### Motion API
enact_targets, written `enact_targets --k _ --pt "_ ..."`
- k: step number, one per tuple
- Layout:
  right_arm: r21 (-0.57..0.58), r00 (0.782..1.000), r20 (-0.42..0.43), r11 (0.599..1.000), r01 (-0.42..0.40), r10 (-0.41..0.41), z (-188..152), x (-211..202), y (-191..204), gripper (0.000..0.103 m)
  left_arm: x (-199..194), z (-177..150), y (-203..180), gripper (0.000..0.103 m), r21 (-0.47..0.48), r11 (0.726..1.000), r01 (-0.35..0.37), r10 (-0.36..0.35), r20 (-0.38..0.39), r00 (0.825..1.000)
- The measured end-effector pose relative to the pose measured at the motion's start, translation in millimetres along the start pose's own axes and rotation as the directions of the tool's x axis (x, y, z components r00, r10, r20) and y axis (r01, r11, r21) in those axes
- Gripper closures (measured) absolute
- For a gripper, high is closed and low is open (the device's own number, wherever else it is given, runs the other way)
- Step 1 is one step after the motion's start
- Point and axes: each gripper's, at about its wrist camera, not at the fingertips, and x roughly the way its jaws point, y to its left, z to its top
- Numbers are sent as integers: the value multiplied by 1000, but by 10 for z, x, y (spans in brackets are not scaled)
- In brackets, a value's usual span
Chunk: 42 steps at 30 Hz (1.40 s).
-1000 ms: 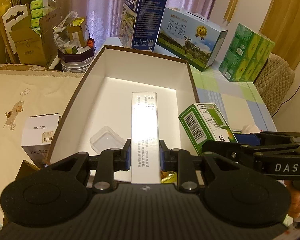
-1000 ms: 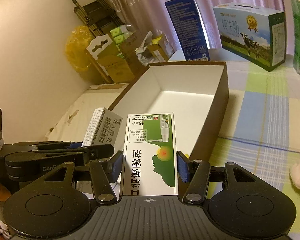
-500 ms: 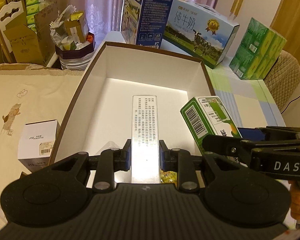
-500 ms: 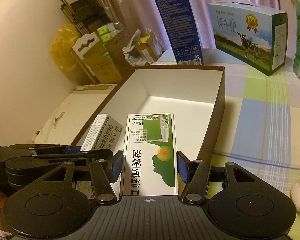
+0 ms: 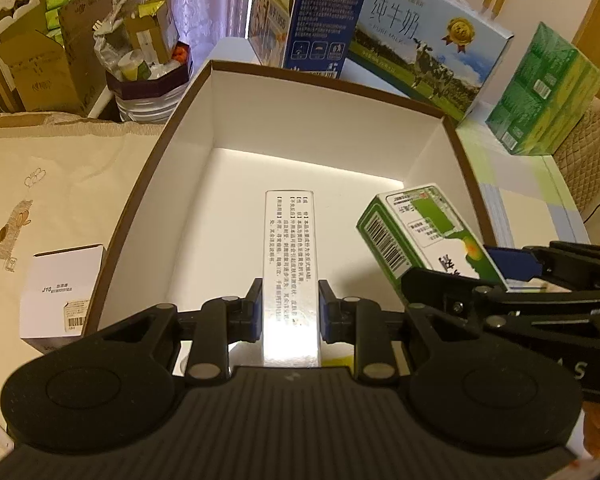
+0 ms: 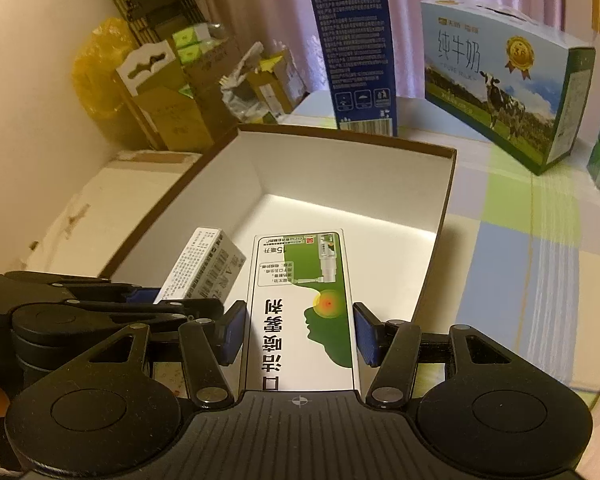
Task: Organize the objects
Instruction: 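Carry both medicine boxes over the shoebox with both tools, then lower the boxes into the shoebox and open both grippers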
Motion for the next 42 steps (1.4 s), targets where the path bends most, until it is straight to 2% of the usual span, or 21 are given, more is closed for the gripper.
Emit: enact_targets --k 17,22,29,31,42 --pt "-46 996 -31 995 88 -89 205 366 -150 51 513 239 5 80 14 1000 -7 8 -64 998" --pt "-55 995 -26 994 100 -101 242 413 -161 51 565 281 17 64 27 999 -36 37 -57 998" --pt "-50 994 -20 993 105 -106 265 426 -185 50 573 298 25 58 27 999 -39 41 -55 998" --pt "-51 994 -15 993 106 -107 267 427 -188 50 571 299 30 52 28 999 -40 42 -55 998" --pt "-49 995 -7 994 100 -100 263 429 -217 50 542 288 26 49 37 998 -50 52 -51 997"
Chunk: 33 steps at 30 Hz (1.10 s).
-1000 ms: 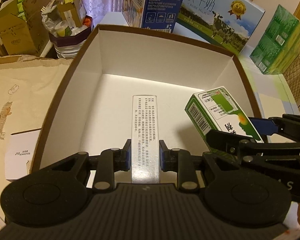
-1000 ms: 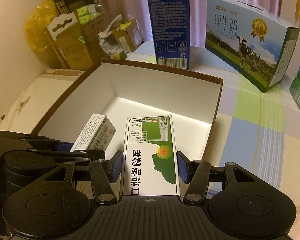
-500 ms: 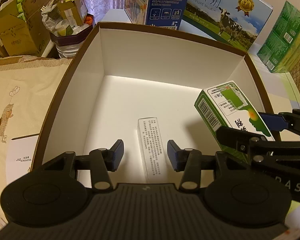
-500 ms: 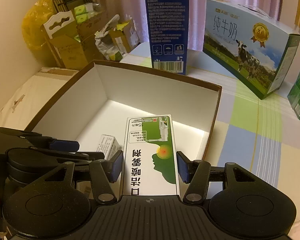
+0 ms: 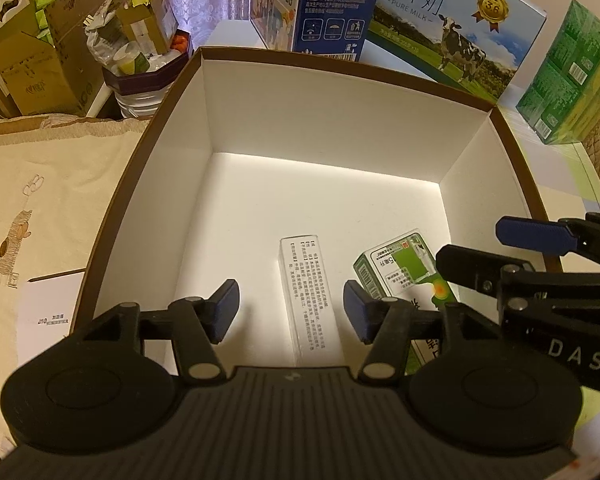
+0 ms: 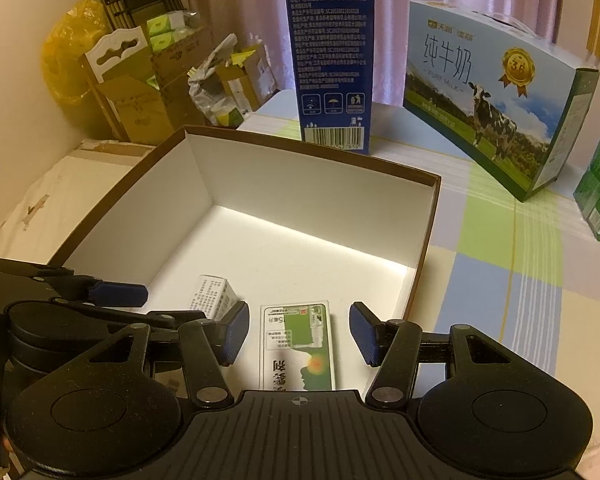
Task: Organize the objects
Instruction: 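Lower the boxes into the shoebox and open both grippers, then withdraw both tools from the shoebox toward the loose items on the table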
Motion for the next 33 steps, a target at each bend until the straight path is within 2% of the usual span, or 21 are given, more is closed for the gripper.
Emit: enact_targets --k 18,24,33 --pt "8 999 18 999 -35 35 -58 -71 -16 50 -145 -51 -10 45 -12 1000 -15 16 25 1000" --pt "36 996 49 996 -83 81 -123 -238 -36 50 -321 -108 -24 40 -18 1000 0 1 52 999" --pt "104 985 112 984 -147 135 -282 -666 -94 48 -806 -275 -83 22 -16 1000 11 -9 142 990"
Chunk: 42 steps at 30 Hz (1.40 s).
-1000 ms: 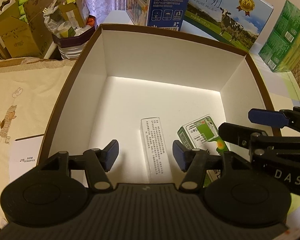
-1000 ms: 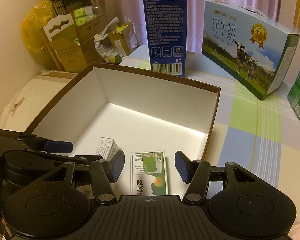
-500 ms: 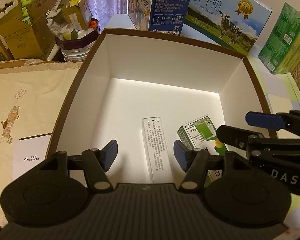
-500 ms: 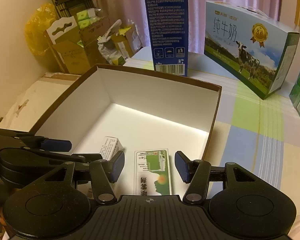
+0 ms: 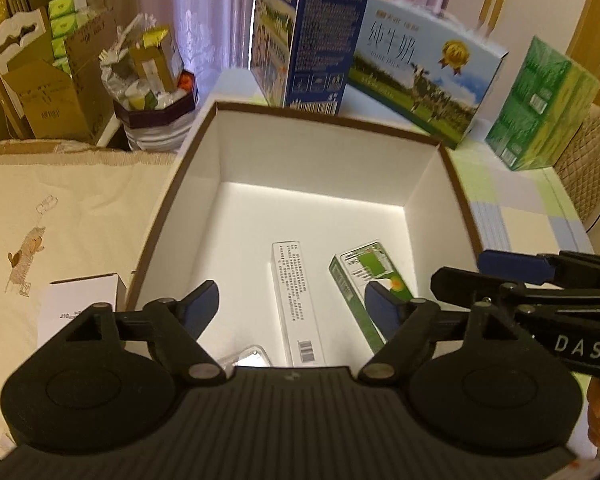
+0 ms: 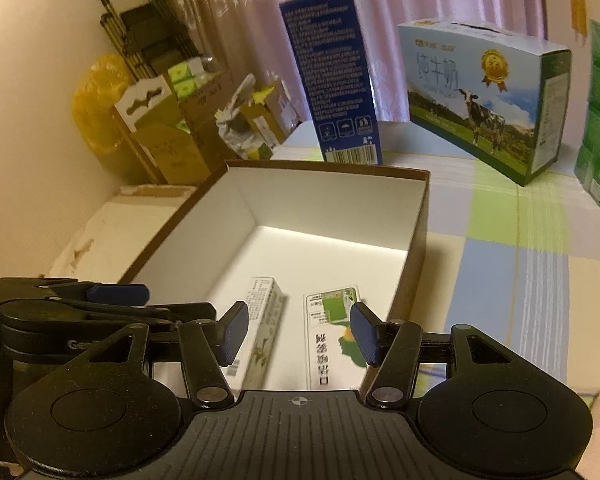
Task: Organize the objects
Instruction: 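Withdraw both tools from the shoebox toward the loose items on the table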
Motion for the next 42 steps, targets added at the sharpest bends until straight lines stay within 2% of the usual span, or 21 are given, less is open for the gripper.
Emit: enact_targets --k 5,10,20,30,42 --pt "59 999 42 998 -22 20 -60 -279 -73 36 -333 -85 -50 14 9 1000 -5 5 74 997" --pt "119 997 81 992 -29 19 -140 -571 -207 30 -607 -207 -153 1 29 1000 -4 0 123 992" --pt "192 994 105 981 -13 -8 -386 -1052 -514 27 -929 -450 -443 1 43 999 23 -30 162 986" --pt "221 993 116 975 5 -32 -693 -1567 -889 24 -1098 -745 -938 1 71 996 50 -60 149 987" --pt "207 996 73 978 36 -52 -1016 -2006 -1323 23 -1070 -1013 -1594 1 72 993 92 -96 63 993"
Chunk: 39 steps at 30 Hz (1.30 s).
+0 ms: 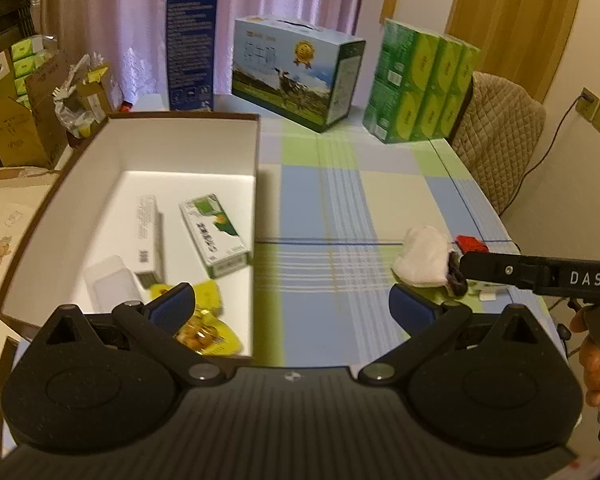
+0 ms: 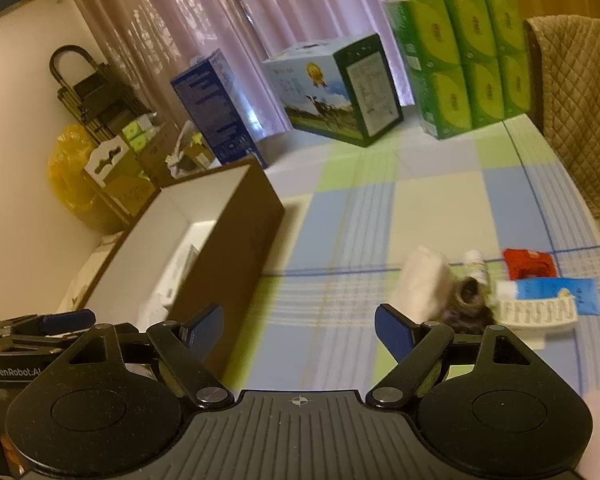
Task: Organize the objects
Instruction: 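Withdraw both tools from the shoebox toward the loose items on the table, then grasp the white ridged plastic holder with the right gripper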
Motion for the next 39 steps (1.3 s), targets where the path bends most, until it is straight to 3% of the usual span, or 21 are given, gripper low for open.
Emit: enact_targets --k 21,32,39 --pt "-29 992 -64 994 105 -107 -277 -424 -872 23 380 -223 -965 1 58 997 44 -39 -99 994" --pt "-38 982 -64 983 178 -180 -283 -482 -1349 23 691 -251 -1237 1 74 996 41 -29 -155 988" --pt "-121 976 -59 972 201 -210 -235 -336 -1490 23 900 -218 -1333 4 88 996 28 -12 -176 984"
